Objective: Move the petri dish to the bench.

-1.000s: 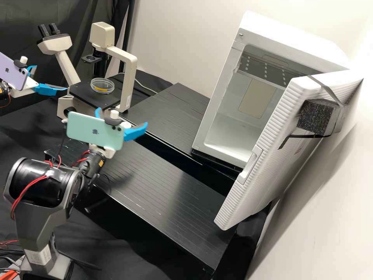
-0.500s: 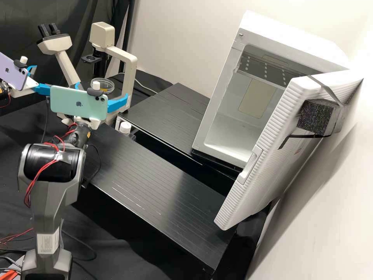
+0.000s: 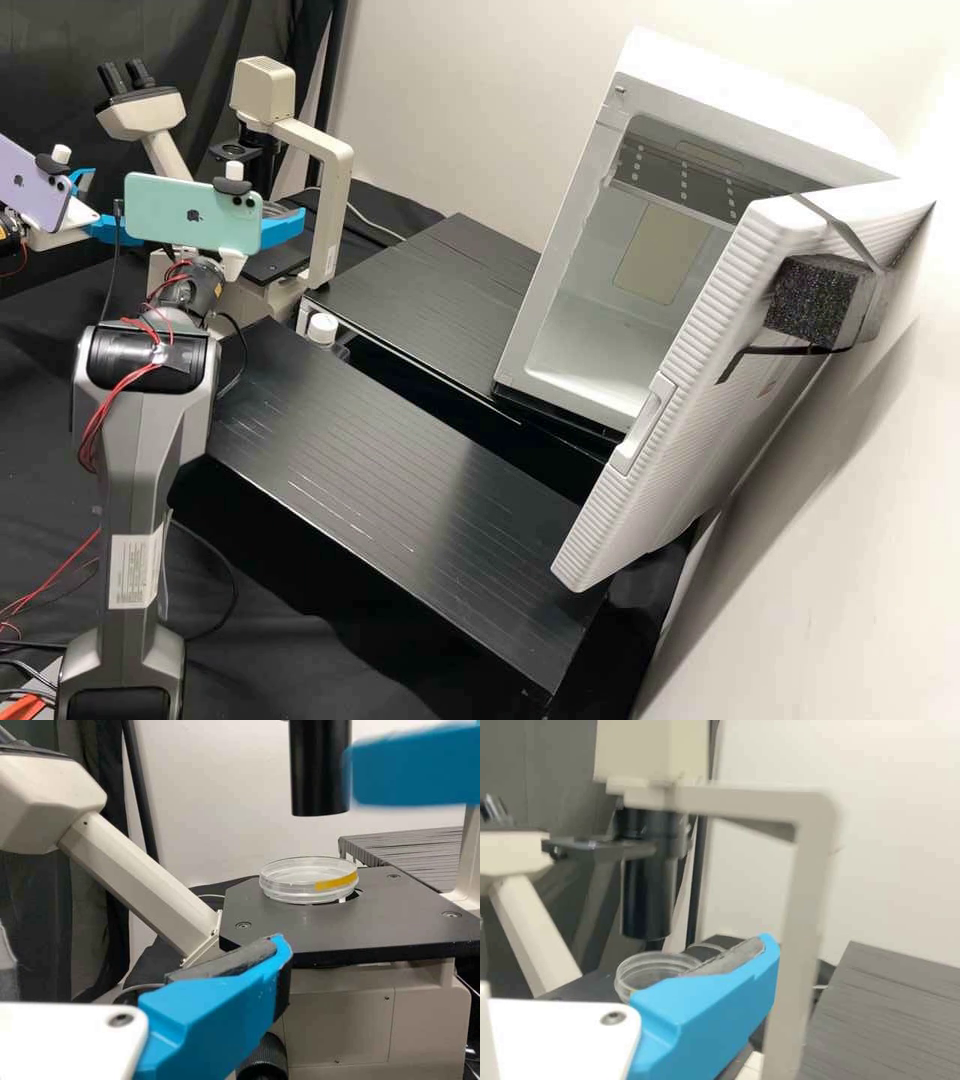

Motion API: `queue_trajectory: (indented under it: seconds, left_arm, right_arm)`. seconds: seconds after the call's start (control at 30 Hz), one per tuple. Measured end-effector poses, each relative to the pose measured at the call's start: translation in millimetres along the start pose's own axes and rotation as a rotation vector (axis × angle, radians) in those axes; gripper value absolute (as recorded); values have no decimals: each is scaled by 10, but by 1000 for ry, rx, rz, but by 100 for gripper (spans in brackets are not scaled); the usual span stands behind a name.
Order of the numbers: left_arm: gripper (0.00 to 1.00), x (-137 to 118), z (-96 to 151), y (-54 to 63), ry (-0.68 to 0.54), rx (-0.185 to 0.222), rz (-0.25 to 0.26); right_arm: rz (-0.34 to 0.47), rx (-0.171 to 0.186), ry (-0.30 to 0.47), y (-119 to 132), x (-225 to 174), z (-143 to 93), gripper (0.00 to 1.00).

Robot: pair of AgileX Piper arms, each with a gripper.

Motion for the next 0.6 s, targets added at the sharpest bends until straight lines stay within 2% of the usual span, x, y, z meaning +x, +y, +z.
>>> queue_trajectory:
  seconds: [0.13, 0.23, 0.37, 0.43, 0.6]
  left_arm:
    - [100, 0, 0, 0, 0, 0, 0]
    - [100, 0, 0, 0, 0, 0, 0]
    - [100, 0, 0, 0, 0, 0, 0]
    - [100, 0, 0, 0, 0, 0, 0]
    - [100, 0, 0, 0, 0, 0, 0]
  right_arm:
    - [-41, -17, -36, -145, 161, 13, 100]
    - [-62, -15, -66, -230, 264, 36, 100]
    - [-60, -25, -86, -300, 385, 68, 100]
    - [-63, -17, -96, -328, 442, 77, 100]
    - [-48, 30, -115, -383, 570, 101, 100]
